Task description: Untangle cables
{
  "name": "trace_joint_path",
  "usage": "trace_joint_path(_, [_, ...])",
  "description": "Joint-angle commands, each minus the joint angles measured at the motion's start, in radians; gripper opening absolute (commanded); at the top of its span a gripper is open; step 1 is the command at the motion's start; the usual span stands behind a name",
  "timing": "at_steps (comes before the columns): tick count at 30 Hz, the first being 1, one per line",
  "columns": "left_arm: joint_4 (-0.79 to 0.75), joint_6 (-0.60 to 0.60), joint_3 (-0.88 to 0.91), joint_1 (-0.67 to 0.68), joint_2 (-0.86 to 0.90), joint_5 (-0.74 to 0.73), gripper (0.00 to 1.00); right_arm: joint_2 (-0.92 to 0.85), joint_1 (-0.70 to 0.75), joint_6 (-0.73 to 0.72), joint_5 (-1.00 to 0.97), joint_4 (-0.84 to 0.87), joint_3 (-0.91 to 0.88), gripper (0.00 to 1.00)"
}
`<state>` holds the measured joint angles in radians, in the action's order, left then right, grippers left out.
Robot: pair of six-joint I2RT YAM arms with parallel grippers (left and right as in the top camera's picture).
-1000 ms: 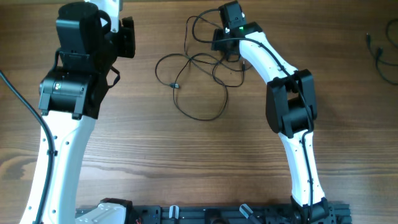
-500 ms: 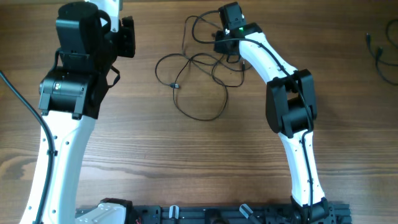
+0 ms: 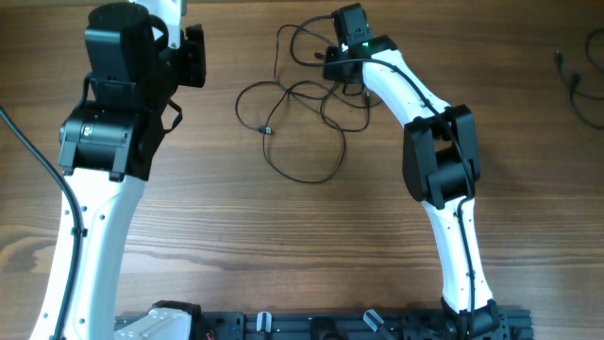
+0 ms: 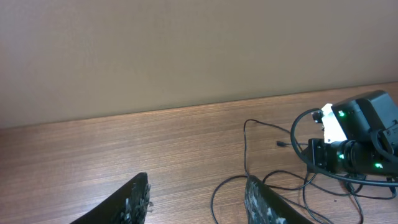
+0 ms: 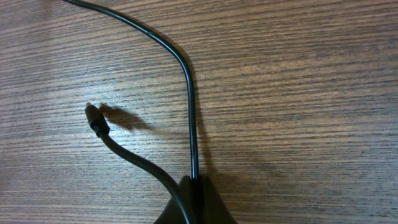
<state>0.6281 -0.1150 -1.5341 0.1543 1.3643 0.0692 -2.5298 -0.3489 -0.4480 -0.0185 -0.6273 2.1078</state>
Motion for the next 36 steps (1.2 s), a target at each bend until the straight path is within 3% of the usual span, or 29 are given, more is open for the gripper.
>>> trace_joint_path(1, [-0.006, -0.011, 0.005, -0.008, -0.016, -0.016, 0.5, 0.105, 0.011, -0.012, 0.015, -0.002, -0.004, 0.05])
trace_joint_path(18, [-0.018, -0.021, 0.004, -0.005, -0.018, -0.054, 0.53, 0.462, 0.022, 0.056, -0.045, -0.146, -0.004, 0.05])
trace_joint_path(36, [-0.003, -0.034, 0.005, -0.005, -0.018, -0.08, 0.55, 0.813, 0.022, 0.112, -0.064, -0.129, -0.004, 0.05])
